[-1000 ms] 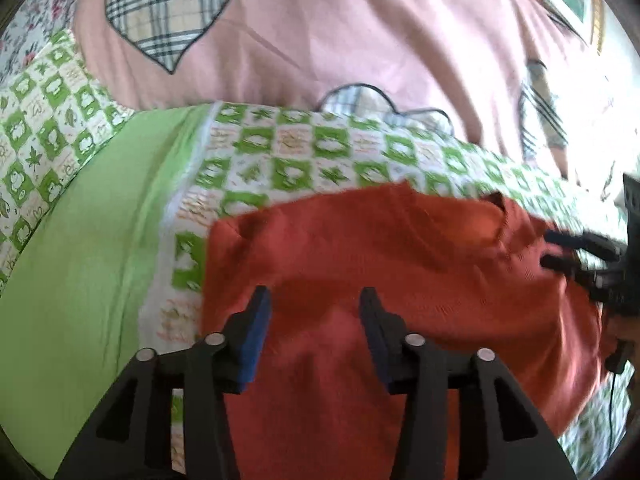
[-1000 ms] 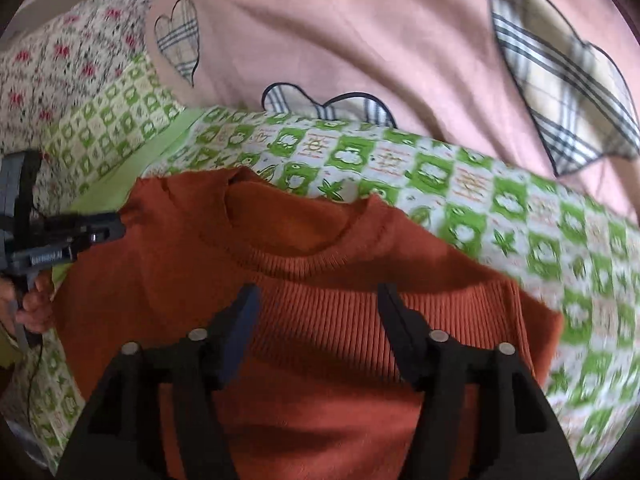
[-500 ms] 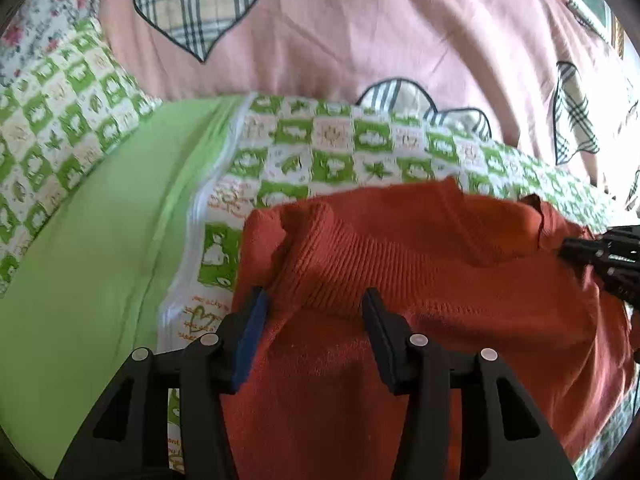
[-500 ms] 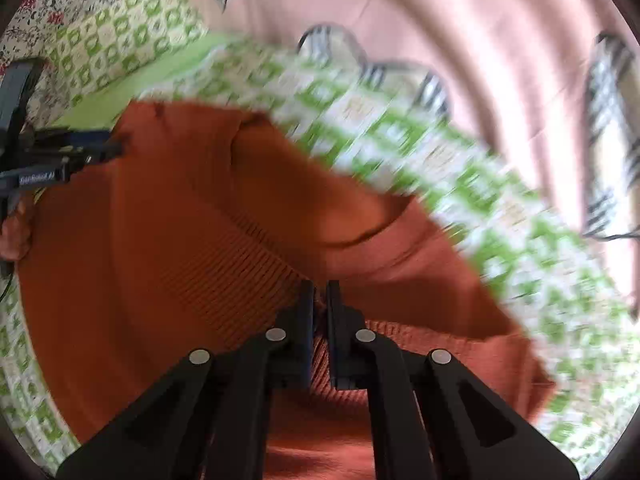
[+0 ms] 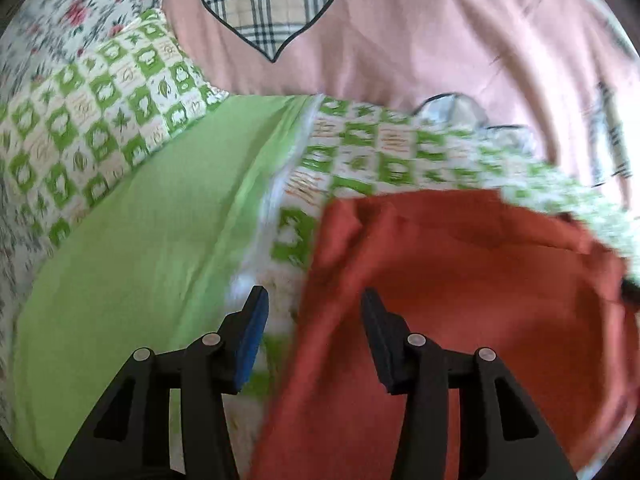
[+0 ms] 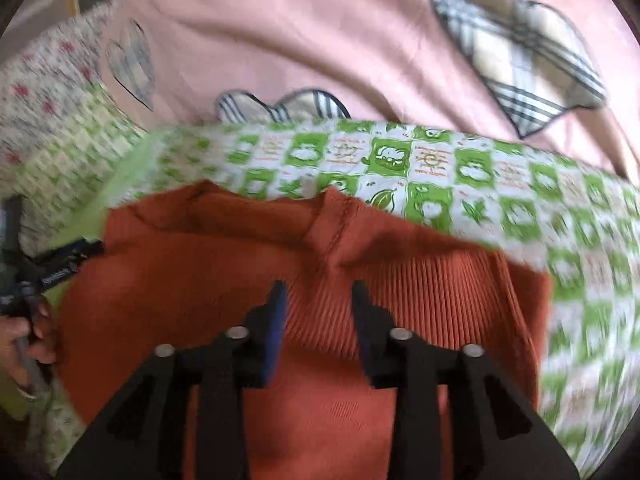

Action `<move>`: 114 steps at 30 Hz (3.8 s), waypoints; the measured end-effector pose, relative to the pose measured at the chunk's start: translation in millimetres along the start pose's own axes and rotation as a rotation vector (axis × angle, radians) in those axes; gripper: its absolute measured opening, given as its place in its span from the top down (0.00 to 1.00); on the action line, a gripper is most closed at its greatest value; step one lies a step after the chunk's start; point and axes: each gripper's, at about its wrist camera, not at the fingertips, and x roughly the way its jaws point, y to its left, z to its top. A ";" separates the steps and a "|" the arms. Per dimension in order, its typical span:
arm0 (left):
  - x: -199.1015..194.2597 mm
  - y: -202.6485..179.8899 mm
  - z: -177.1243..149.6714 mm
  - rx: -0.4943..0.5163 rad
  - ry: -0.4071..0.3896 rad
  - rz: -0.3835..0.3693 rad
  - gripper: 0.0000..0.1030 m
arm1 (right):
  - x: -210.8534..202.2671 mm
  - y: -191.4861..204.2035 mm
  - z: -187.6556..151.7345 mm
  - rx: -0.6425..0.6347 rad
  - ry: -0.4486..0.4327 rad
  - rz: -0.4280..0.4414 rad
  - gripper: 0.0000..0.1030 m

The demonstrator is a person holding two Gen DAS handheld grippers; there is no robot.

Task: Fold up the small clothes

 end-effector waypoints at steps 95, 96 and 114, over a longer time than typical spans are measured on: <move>-106.2 -238.0 -103.5 0.238 0.026 -0.566 0.95 | -13.0 8.1 23.9 0.064 0.083 0.273 0.87; -104.7 -254.5 -104.0 0.277 0.049 -0.568 0.95 | -20.3 3.3 23.3 0.043 0.077 0.238 0.87; -72.3 -281.5 -139.9 0.303 0.303 -0.730 0.87 | -14.2 -100.3 -31.9 0.120 0.143 -0.021 0.85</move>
